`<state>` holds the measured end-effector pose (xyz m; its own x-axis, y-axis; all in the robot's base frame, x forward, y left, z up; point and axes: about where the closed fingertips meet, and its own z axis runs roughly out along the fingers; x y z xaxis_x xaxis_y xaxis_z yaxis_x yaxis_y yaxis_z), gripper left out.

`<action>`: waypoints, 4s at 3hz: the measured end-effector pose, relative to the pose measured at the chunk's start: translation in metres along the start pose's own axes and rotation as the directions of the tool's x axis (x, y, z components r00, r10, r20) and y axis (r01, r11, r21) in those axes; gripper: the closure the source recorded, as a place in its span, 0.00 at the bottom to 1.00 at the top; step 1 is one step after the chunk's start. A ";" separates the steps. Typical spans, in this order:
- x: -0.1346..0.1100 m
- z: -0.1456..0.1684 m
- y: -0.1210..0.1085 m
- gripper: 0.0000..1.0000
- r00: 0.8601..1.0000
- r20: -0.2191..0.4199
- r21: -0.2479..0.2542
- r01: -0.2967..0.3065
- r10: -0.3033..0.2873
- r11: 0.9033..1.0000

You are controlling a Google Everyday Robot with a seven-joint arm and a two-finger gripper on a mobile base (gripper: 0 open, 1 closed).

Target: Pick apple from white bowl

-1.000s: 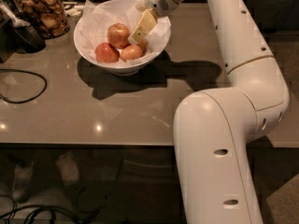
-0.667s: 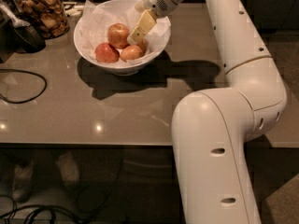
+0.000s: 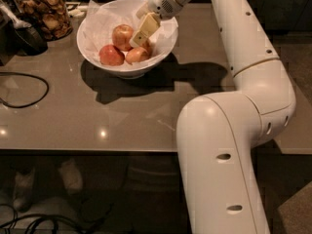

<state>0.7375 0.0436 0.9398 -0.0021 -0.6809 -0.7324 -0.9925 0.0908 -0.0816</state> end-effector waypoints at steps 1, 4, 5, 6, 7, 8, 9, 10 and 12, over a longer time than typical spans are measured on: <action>0.001 0.004 0.001 0.15 1.000 -0.003 -0.010 0.000 0.000 1.000; 0.006 0.026 0.004 0.16 1.000 0.003 -0.061 -0.007 0.008 0.998; 0.006 0.033 0.005 0.16 1.000 0.006 -0.076 -0.009 0.010 0.997; 0.005 0.038 0.006 0.15 1.000 0.008 -0.087 -0.009 0.010 0.996; 0.005 0.039 0.006 0.26 1.000 0.008 -0.088 -0.009 0.010 0.996; 0.005 0.039 0.006 0.50 1.000 0.008 -0.088 -0.009 0.010 0.996; 0.005 0.039 0.006 0.73 1.000 0.008 -0.088 -0.009 0.010 0.996; 0.005 0.039 0.006 0.96 1.000 0.008 -0.088 -0.009 0.010 0.996; -0.002 0.042 0.004 1.00 1.000 0.005 -0.076 -0.005 0.005 0.997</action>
Offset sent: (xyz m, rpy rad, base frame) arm -0.0060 -0.0006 -0.0132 -0.0227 0.0468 0.0446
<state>0.7386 0.0756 0.9128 -0.0063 -0.6767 -0.7362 -0.9989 0.0381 -0.0265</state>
